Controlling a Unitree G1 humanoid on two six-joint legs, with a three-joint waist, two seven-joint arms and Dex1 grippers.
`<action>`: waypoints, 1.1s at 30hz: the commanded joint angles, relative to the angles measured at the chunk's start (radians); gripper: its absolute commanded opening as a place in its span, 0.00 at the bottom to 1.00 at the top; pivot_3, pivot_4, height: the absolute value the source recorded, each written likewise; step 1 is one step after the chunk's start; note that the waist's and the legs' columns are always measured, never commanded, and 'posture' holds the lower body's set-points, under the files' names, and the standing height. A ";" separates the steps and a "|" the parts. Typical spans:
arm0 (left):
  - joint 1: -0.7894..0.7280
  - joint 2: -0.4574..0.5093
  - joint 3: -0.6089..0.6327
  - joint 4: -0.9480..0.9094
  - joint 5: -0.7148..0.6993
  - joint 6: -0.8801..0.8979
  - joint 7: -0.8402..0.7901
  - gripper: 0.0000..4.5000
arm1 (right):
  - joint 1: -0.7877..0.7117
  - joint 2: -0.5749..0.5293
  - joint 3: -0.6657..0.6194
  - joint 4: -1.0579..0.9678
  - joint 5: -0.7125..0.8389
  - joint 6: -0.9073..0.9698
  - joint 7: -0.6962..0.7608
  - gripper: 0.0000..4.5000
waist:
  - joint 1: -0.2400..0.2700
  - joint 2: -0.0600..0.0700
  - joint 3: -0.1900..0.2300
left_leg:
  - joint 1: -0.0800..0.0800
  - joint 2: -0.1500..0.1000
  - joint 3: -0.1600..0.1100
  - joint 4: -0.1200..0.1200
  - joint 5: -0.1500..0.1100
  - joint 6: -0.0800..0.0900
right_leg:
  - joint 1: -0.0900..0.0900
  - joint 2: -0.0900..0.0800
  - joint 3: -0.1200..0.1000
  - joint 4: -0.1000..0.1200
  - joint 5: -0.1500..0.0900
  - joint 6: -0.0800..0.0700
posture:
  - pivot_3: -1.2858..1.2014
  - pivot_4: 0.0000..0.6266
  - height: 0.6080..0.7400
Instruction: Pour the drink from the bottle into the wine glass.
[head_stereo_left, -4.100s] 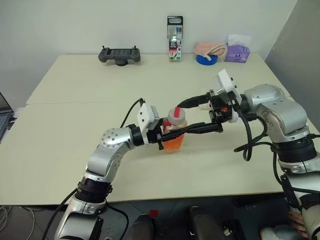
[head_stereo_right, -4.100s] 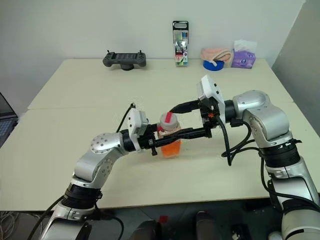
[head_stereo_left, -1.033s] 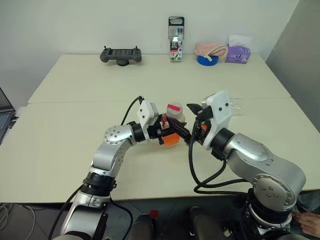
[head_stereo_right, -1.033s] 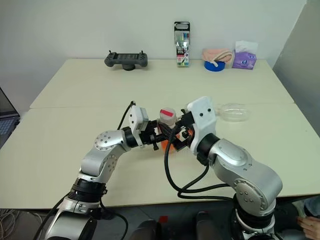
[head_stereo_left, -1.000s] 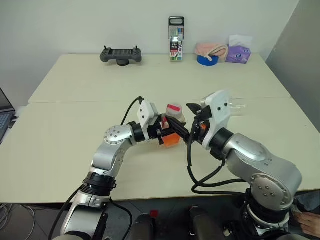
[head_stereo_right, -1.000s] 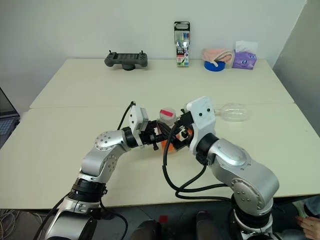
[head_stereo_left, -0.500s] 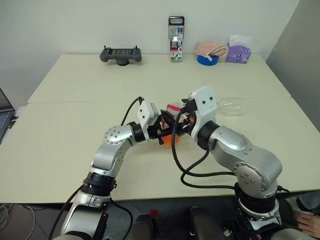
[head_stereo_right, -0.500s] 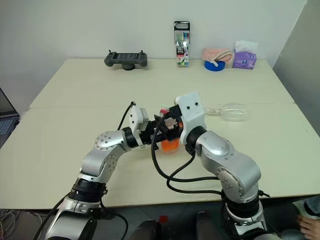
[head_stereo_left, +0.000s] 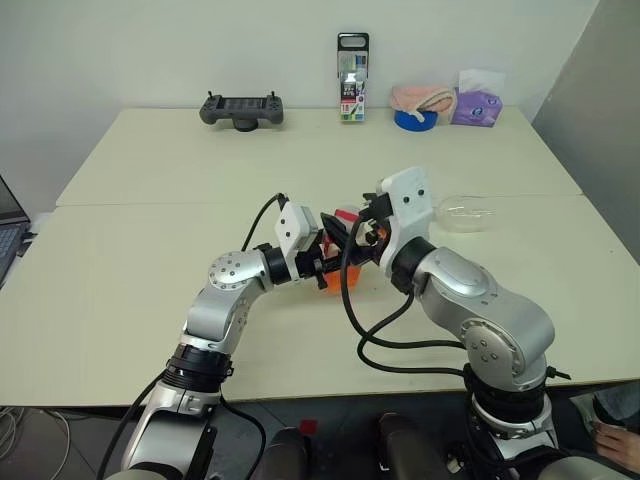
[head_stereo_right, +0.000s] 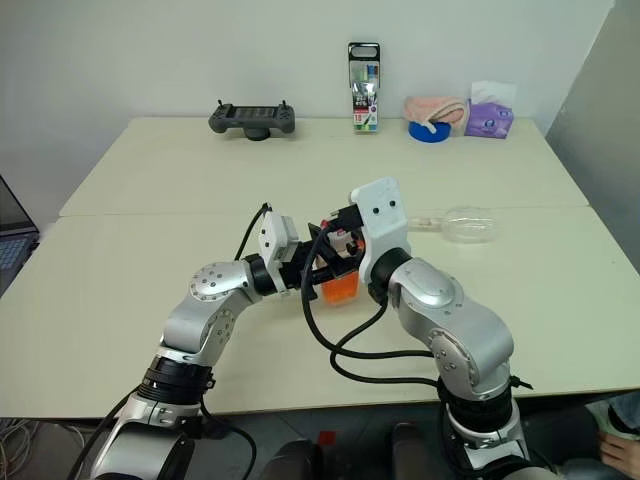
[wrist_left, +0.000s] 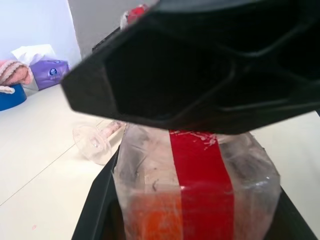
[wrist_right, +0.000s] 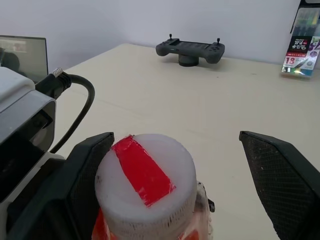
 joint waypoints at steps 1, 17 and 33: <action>-0.006 -0.005 0.015 -0.048 -0.008 -0.032 0.001 0.37 | 0.010 -0.020 -0.037 -0.046 -0.001 -0.022 0.019 0.94 | 0.000 0.000 0.000 | 0.000 0.000 0.000 0.000 0.000 0.000 | 0.000 0.000 0.000 0.000 0.000 0.000 | 0.52 0.24 1.00; -0.012 0.007 0.024 -0.029 0.002 -0.036 -0.008 0.37 | 0.071 -0.069 -0.071 -0.119 0.042 0.012 0.076 0.94 | 0.000 0.000 0.000 | 0.000 0.000 0.000 0.000 0.000 0.000 | 0.000 0.000 0.000 0.000 0.000 0.000 | 0.52 0.24 1.00; -0.001 0.009 0.027 -0.036 0.003 -0.030 0.002 0.37 | 0.045 0.000 -0.074 -0.128 0.073 0.026 0.063 0.94 | 0.000 0.000 0.000 | 0.000 0.000 0.000 0.000 0.000 0.000 | 0.000 0.000 0.000 0.000 0.000 0.000 | 0.52 0.24 1.00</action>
